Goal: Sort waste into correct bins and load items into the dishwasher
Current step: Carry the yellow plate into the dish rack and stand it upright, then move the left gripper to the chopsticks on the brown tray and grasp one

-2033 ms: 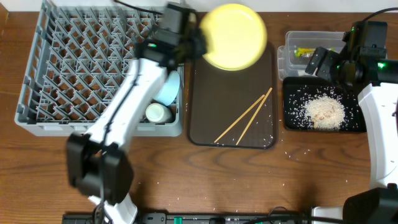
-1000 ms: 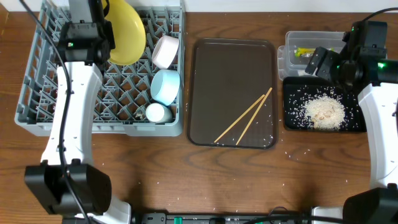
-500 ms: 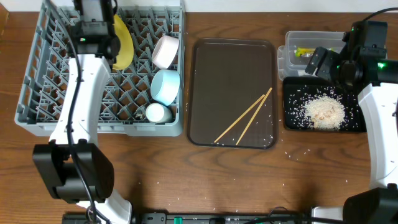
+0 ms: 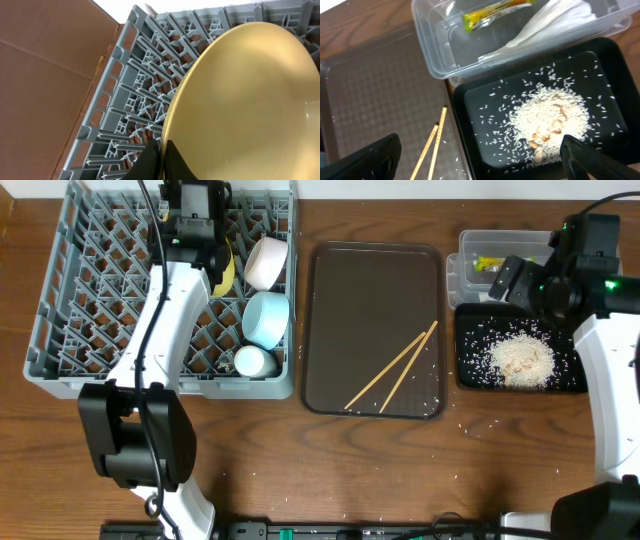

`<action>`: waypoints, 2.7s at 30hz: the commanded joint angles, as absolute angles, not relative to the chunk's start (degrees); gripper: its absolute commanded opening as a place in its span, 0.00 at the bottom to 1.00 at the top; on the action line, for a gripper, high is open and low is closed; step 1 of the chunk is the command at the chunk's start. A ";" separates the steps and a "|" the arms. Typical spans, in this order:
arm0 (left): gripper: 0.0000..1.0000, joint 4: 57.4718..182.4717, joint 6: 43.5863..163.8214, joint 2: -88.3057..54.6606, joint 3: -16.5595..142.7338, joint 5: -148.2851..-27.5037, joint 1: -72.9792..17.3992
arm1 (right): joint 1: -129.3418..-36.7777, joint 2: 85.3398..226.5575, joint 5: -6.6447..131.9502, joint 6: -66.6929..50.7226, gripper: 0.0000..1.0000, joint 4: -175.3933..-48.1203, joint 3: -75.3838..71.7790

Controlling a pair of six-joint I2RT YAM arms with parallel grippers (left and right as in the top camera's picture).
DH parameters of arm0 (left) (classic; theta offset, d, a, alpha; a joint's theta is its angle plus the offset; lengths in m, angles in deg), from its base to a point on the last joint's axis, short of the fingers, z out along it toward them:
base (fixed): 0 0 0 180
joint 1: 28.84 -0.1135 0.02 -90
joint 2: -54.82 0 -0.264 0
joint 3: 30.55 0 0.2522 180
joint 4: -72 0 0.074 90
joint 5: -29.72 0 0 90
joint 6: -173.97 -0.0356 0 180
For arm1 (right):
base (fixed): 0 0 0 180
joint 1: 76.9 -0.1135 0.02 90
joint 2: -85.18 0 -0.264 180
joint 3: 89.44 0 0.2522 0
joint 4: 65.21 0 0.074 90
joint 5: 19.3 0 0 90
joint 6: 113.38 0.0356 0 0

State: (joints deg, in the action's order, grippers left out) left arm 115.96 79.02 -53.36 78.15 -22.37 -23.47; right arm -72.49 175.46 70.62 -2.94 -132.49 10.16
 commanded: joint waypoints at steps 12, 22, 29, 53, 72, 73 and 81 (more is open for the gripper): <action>0.56 120.88 81.66 -52.74 77.53 -33.14 -22.49 | -73.89 175.52 71.12 -2.19 0.99 -132.60 10.45; 0.71 121.25 81.66 -42.56 79.83 -37.16 -15.41 | -73.85 175.52 71.12 -2.19 0.99 -132.58 10.45; 0.68 132.11 85.35 -38.32 79.57 -57.86 -7.76 | -74.17 175.52 71.12 -2.19 0.99 -132.58 10.45; 0.65 131.94 87.13 -64.09 73.95 -68.68 11.85 | -74.20 175.52 71.12 -2.19 0.99 -132.58 10.45; 0.64 127.30 87.10 -67.69 72.57 -68.64 15.80 | -74.20 175.52 71.12 -2.19 0.99 -132.58 10.45; 0.62 127.17 87.10 -68.28 72.57 -68.62 15.98 | -74.20 175.52 71.12 -2.19 0.99 -132.58 10.45; 0.55 125.88 87.56 -70.43 72.57 -68.62 16.09 | -74.20 175.52 71.12 -2.19 0.99 -132.58 10.45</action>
State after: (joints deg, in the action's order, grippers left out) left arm 126.02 87.04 -68.94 73.25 -68.53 16.26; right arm -73.54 175.46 70.55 -2.94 -132.51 10.16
